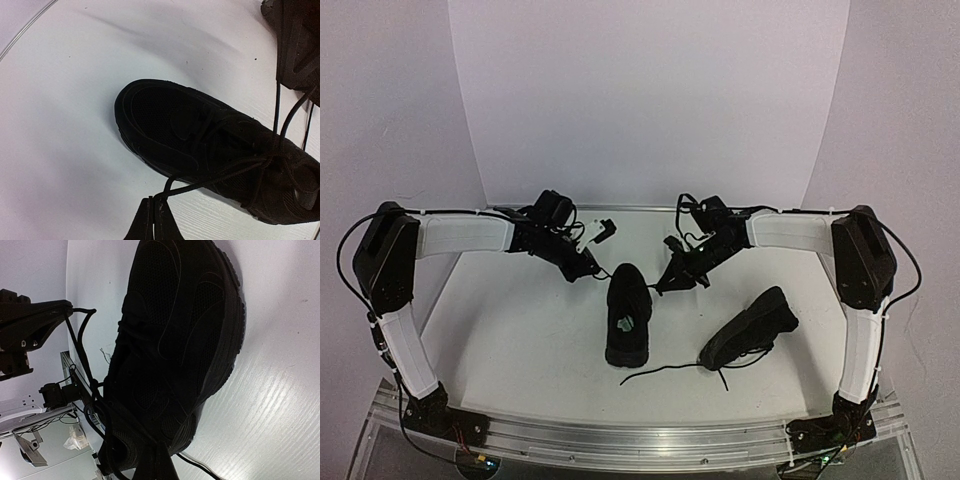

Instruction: Tie the shoes

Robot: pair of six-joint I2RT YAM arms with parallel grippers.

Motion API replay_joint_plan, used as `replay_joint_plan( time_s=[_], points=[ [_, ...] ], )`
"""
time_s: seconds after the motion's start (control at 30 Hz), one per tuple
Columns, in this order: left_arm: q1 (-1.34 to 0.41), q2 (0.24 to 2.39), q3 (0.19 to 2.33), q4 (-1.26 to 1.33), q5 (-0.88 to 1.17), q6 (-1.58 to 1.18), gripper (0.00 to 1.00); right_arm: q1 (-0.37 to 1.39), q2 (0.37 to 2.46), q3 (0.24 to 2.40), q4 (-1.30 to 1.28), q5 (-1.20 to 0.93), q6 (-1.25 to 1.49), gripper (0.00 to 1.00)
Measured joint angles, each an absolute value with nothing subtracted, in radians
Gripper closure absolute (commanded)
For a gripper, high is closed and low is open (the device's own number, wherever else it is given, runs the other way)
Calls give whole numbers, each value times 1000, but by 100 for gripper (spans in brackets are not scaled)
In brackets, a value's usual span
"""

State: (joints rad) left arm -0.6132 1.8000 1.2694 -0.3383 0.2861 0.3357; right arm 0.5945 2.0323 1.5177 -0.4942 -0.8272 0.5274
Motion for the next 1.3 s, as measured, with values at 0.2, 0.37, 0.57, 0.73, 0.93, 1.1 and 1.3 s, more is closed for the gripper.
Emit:
replay_joint_plan(
  time_s=[0.2,0.37,0.57,0.73,0.93,1.1,1.3],
  points=[
    [-613,1800,1269,-338,255,328,100,595,2032,1516,-493,-828,527,100],
    [-611,1800,1269,-337,230,313,100,595,2032,1514,-488,-828,527,100],
    [-605,1800,1269,-330,239,314,100,596,2032,1513,-487,-828,527,100],
    [-603,1793,1269,-330,266,320,100,595,2032,1509,-487,-824,527,100],
    [-601,1761,1269,-331,325,333,100,570,2011,1505,-489,-819,526,100],
    [-601,1742,1269,-332,368,341,100,542,1987,1505,-490,-816,526,100],
    [-601,1742,1269,-343,392,344,100,535,1985,1505,-498,-809,523,100]
  ],
)
